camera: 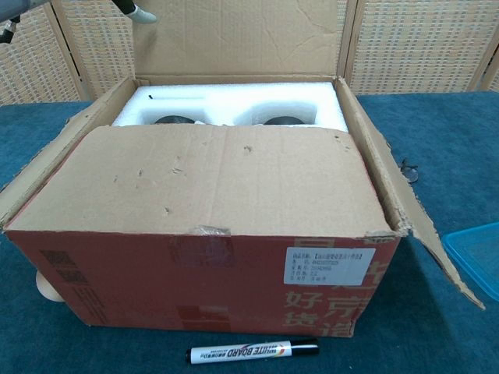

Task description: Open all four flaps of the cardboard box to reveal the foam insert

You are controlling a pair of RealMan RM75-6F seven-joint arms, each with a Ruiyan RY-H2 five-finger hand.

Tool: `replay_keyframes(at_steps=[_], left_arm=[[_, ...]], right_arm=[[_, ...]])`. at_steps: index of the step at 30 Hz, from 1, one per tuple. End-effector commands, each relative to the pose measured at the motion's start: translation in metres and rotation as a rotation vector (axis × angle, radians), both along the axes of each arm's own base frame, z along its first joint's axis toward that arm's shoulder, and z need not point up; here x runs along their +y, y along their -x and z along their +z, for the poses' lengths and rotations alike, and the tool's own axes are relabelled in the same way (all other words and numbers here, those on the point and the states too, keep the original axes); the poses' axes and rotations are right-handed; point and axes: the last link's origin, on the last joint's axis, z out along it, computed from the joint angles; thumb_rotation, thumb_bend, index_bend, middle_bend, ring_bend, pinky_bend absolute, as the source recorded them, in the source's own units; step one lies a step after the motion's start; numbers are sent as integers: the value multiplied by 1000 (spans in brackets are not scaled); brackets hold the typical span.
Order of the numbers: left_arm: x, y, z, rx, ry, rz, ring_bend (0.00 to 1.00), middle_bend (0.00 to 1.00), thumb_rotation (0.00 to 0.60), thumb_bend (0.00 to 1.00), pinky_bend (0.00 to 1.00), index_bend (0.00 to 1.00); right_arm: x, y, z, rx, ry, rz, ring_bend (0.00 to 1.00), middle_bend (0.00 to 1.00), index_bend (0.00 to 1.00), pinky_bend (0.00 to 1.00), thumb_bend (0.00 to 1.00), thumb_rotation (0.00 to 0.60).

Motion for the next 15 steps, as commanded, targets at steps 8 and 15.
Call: replay_keyframes(at_steps=[8,15], left_arm=[[-7,-1,11,-60,54,12,0,0,551,227,0,0],[-32,2,20,-172,252,76,0,0,213,437,0,124]], right_arm=[[0,0,0,-2,-3,2,0,0,0,0,182,600],[0,0,-1,-6,-6,4,0,0,0,0,182,600]])
